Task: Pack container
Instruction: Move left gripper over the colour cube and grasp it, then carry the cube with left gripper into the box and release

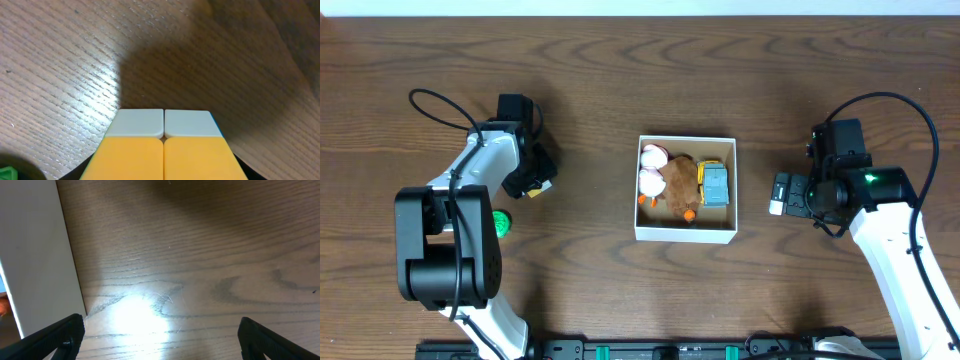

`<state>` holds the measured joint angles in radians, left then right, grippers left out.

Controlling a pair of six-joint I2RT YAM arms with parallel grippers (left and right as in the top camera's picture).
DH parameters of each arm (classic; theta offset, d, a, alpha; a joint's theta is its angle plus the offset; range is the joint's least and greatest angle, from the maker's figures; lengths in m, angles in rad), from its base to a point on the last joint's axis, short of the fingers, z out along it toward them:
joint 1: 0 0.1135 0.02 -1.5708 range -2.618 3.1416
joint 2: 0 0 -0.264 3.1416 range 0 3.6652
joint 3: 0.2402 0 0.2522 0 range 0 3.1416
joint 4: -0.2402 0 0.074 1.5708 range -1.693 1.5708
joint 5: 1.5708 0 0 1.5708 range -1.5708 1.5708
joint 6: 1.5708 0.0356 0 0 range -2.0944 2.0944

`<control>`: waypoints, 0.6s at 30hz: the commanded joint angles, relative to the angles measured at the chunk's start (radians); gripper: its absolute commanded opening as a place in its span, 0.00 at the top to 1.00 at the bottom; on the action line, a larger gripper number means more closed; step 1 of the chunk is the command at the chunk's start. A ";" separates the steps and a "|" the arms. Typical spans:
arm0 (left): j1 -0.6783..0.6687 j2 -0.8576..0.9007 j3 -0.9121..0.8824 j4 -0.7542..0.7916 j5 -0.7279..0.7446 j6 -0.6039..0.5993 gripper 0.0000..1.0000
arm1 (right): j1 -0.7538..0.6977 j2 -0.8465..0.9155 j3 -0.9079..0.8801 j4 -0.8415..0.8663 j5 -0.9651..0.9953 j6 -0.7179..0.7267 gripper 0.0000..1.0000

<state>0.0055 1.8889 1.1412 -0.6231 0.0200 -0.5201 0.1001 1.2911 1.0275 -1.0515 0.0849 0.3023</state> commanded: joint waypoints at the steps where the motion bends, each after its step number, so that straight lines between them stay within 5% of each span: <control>1: 0.005 -0.003 -0.004 -0.021 -0.004 0.003 0.53 | -0.003 -0.003 0.014 0.000 0.001 -0.012 0.01; 10: -0.018 -0.129 0.032 -0.096 -0.004 0.068 0.71 | -0.003 -0.003 0.014 0.034 0.001 -0.012 0.01; 18: -0.225 -0.446 0.082 -0.153 -0.004 0.306 0.91 | -0.003 -0.003 0.014 0.038 0.000 -0.020 0.01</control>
<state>-0.1379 1.5509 1.1908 -0.7746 0.0193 -0.3622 0.1001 1.2911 1.0275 -1.0161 0.0830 0.3016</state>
